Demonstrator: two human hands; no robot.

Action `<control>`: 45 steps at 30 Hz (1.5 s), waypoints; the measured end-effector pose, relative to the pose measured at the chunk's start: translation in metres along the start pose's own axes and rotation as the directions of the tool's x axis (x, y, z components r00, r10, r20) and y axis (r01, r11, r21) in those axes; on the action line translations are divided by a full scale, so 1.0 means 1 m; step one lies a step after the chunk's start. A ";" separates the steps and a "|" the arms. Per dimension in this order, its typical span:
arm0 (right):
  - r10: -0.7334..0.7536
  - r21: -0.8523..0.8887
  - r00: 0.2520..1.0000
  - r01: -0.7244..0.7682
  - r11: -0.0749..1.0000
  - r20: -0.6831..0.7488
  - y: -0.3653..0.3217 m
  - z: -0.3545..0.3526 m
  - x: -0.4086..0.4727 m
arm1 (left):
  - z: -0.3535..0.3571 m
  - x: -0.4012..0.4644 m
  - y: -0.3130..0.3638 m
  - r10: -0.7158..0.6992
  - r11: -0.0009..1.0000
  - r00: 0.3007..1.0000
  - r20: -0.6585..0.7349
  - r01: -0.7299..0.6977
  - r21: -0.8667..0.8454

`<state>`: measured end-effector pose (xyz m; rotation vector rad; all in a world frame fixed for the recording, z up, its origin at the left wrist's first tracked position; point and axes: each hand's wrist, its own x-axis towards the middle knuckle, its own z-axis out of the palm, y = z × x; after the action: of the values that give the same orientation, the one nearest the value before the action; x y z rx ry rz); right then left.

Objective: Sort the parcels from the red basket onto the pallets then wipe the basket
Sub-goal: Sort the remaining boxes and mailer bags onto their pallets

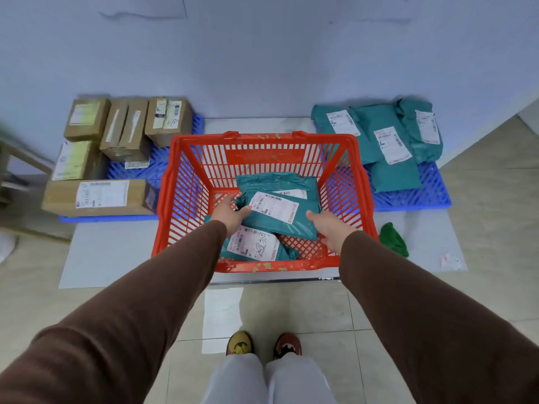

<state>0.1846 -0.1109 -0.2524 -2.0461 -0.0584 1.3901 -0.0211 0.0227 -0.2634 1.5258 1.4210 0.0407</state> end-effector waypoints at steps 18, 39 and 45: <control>-0.048 0.299 0.999 0.048 0.953 -0.007 -0.017 0.005 -0.007 | -0.003 0.012 0.013 -0.186 0.850 0.978 0.098 0.210 -0.483; -0.468 0.268 0.842 0.532 0.804 -0.268 -0.116 -0.114 -0.127 | -0.074 -0.086 0.170 0.117 0.886 0.954 0.276 0.025 -0.462; -0.519 0.233 0.833 0.553 0.800 -0.194 -0.129 -0.183 -0.112 | -0.010 -0.117 0.231 0.072 0.937 0.787 0.613 0.157 -0.311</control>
<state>0.3304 -0.1421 -0.0515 -1.6874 -0.3464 0.8588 0.1046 -0.0140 -0.0394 1.0634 0.8542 -0.2131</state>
